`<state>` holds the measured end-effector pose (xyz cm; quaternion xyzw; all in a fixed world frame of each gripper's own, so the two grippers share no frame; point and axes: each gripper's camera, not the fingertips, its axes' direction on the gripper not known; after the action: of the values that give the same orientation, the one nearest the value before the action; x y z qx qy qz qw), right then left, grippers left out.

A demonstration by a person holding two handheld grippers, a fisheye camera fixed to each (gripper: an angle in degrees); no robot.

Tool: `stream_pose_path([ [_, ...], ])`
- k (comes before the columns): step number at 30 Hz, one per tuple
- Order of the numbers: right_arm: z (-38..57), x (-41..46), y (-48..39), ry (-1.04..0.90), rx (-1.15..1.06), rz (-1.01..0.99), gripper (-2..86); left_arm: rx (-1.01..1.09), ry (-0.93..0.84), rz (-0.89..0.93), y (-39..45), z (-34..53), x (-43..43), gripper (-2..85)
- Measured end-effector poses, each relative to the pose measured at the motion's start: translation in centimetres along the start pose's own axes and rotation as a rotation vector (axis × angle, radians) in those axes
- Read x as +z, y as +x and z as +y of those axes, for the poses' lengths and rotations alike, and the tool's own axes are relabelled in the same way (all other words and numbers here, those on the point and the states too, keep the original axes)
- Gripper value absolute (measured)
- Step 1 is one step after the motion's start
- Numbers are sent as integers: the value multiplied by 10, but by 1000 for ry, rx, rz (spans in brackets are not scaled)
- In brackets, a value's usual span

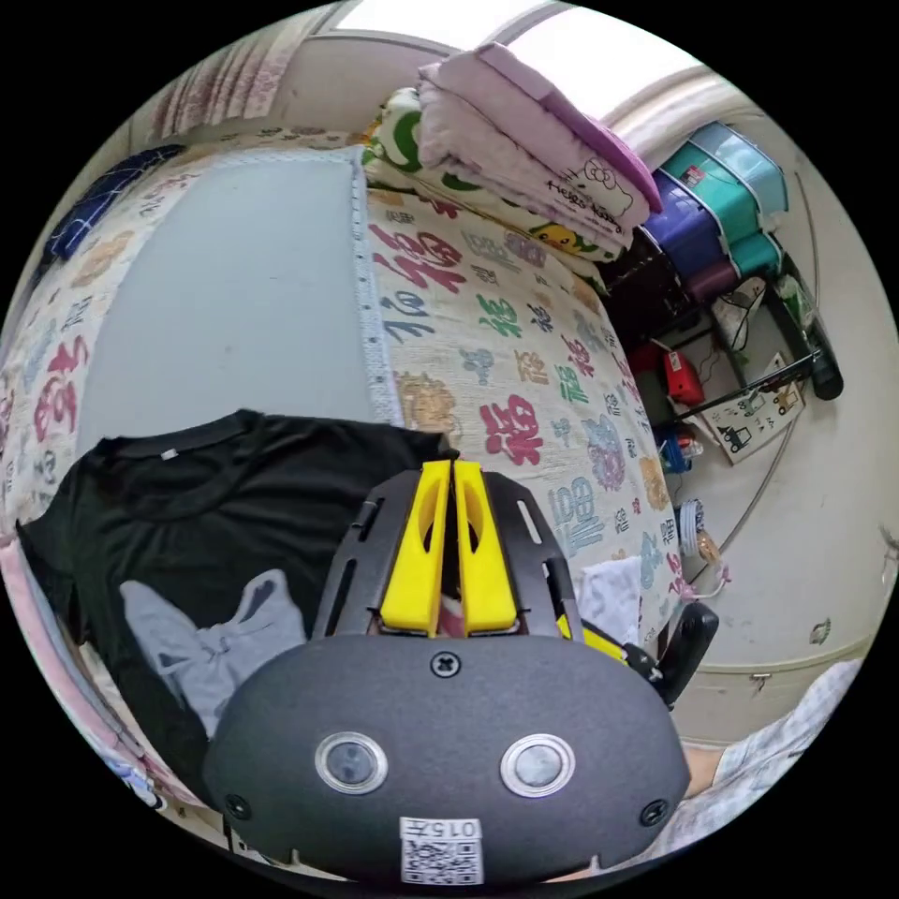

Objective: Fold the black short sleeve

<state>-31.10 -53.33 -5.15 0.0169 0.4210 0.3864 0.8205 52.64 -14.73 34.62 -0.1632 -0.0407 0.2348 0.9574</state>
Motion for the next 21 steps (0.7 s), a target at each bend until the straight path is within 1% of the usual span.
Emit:
stream_pose_path([
  [3, 20, 25, -16, -87, -71, -8, 24, -66, -22, -68, -69, 50, -32, -2],
  [6, 45, 58, -18, -192, -111, 2, 36, -123, -56, -115, -130, 98, -34, 4],
  [8, 59, 71, -7, -249, -93, 0, 62, -158, -82, -163, -160, 120, -30, 14],
  [10, 65, 64, 20, -251, -14, -33, 93, -185, -77, -141, -188, 131, -33, 32],
  [15, 30, 31, 94, -126, 182, -107, 107, -79, -12, -48, -206, 95, -22, 54],
  [18, -4, 48, 136, -159, 248, -126, 109, -31, -23, 31, -205, 58, 17, 57],
  [21, -23, 64, 179, -162, 319, -140, 110, -15, -59, 43, -205, 26, 64, 53],
])
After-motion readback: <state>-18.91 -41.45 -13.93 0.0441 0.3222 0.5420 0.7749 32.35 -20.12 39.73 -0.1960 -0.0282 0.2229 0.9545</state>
